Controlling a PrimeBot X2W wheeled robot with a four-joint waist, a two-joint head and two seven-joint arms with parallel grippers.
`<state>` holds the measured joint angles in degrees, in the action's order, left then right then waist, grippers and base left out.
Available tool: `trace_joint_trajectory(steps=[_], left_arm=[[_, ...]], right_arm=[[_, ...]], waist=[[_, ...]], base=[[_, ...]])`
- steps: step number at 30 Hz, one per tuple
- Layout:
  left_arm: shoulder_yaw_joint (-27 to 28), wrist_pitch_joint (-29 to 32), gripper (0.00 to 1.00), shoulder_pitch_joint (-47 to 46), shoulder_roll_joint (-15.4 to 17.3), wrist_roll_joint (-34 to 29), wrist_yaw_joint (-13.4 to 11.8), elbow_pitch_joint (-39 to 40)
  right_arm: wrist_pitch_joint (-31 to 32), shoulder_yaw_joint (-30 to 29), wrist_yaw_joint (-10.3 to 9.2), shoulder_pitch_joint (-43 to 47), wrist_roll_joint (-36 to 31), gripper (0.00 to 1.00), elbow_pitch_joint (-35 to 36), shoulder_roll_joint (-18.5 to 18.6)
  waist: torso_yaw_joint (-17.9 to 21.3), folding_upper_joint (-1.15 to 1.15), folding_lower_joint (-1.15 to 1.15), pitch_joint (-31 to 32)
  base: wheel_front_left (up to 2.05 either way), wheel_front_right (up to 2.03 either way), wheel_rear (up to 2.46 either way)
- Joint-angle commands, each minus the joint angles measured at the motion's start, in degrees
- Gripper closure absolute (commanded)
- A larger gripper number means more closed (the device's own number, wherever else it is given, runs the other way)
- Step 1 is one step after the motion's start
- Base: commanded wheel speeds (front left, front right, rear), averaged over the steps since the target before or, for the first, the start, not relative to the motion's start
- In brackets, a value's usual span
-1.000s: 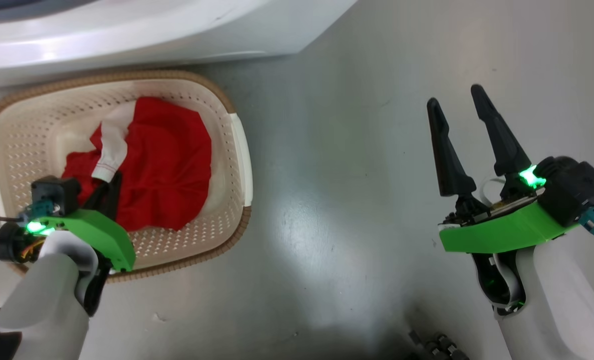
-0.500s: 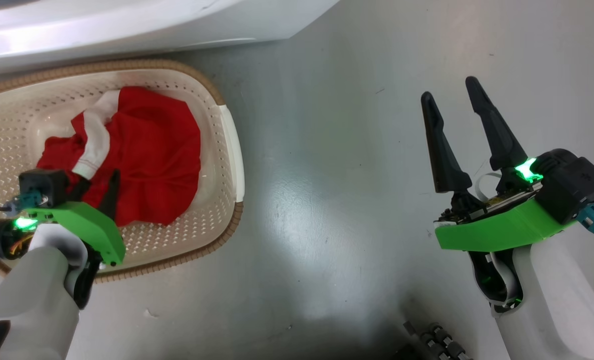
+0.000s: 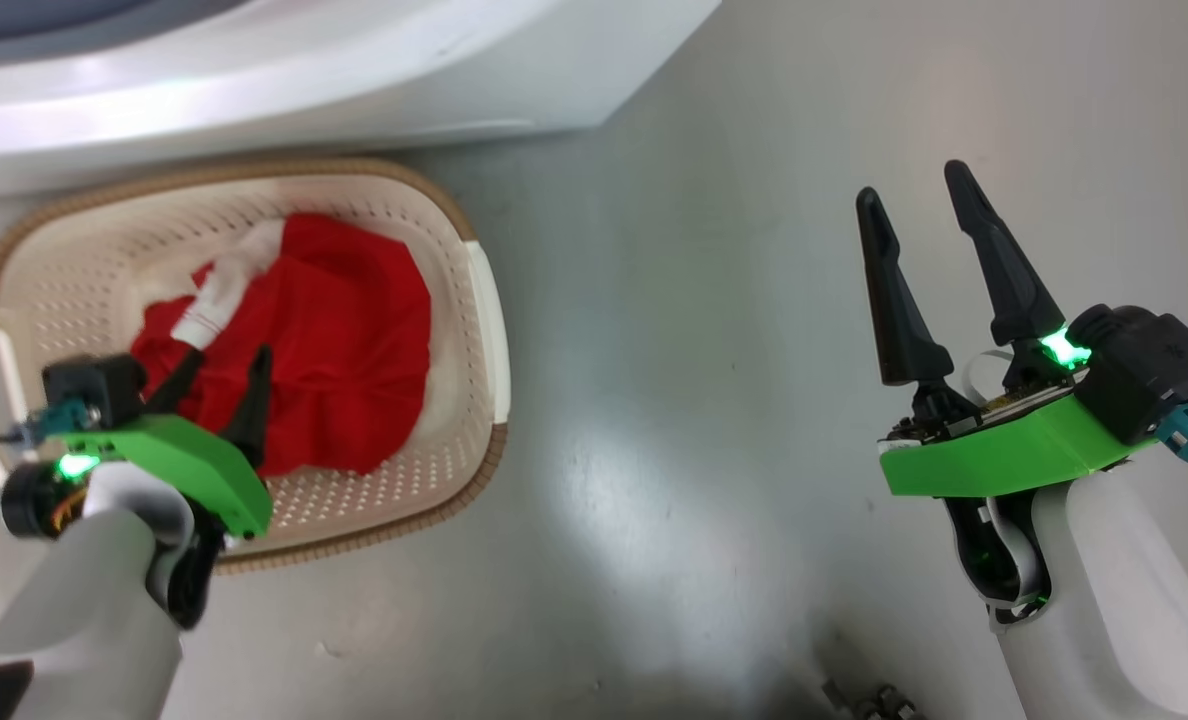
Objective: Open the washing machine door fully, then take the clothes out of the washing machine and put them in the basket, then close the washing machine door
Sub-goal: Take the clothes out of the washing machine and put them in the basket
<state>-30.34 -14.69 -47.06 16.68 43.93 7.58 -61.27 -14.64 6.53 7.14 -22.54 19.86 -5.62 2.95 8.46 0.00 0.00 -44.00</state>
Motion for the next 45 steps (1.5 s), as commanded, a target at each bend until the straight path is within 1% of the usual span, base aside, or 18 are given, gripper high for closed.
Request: trace_joint_trajectory(steps=[1, 7, 13, 14, 23, 34, 36, 45], left_arm=[[2.2, -0.3, 0.00, 3.0, 1.7, 0.3, -0.1, 1.1], [5.4, -0.3, 0.00, 7.1, 1.5, -0.6, -0.1, 4.3], [10.4, -0.3, 0.00, 11.7, 1.0, -3.8, -0.1, 8.1], [10.4, -0.3, 0.00, 11.7, 1.0, -3.8, -0.1, 8.1], [18.7, -0.3, 0.00, 18.2, -0.5, -11.2, -0.1, 15.5], [27.9, -0.3, 0.00, 27.0, -3.7, -20.3, -0.1, 28.2], [29.6, -0.3, 0.00, 29.8, -4.5, -22.7, -0.1, 32.0], [34.6, -0.3, 0.00, 37.8, -6.7, -27.1, -0.1, 44.1]], right_arm=[[-0.4, 0.8, 0.35, 1.9, -0.6, 0.00, 0.7, -0.1], [-0.4, 0.1, 0.35, 3.8, -0.6, 0.00, -0.7, -0.1], [-0.4, -0.5, 0.35, 6.1, -0.9, 0.00, -2.1, -0.1], [-0.4, -0.5, 0.35, 6.1, -0.9, 0.00, -2.1, -0.1], [-0.4, -1.5, 0.35, 9.7, -1.8, 0.00, -3.1, -0.1], [-0.4, -2.6, 0.35, 14.2, -2.7, 0.00, -3.5, -0.1], [-0.4, -2.9, 0.35, 15.6, -2.8, 0.00, -3.5, -0.1], [-0.4, -3.3, 0.35, 19.3, -3.1, 0.00, -3.3, -0.1]], waist=[[-1.2, 0.00, 0.00, 3.2], [-2.0, 0.00, 0.00, 8.7], [-2.6, 0.00, 0.00, 14.2], [-2.6, 0.00, 0.00, 14.2], [-3.4, 0.00, 0.00, 21.3], [-4.6, 0.00, 0.00, 29.0], [-4.9, 0.00, 0.00, 30.9], [-5.6, 0.00, 0.00, 35.4]], base=[[0.00, 0.00, 0.00], [0.00, 0.00, 0.00], [0.00, 0.00, 0.00], [0.00, 0.00, 0.00], [0.00, 0.00, 0.00], [0.00, 0.00, 0.00], [0.00, 0.00, 0.00], [0.00, 0.00, 0.00]])
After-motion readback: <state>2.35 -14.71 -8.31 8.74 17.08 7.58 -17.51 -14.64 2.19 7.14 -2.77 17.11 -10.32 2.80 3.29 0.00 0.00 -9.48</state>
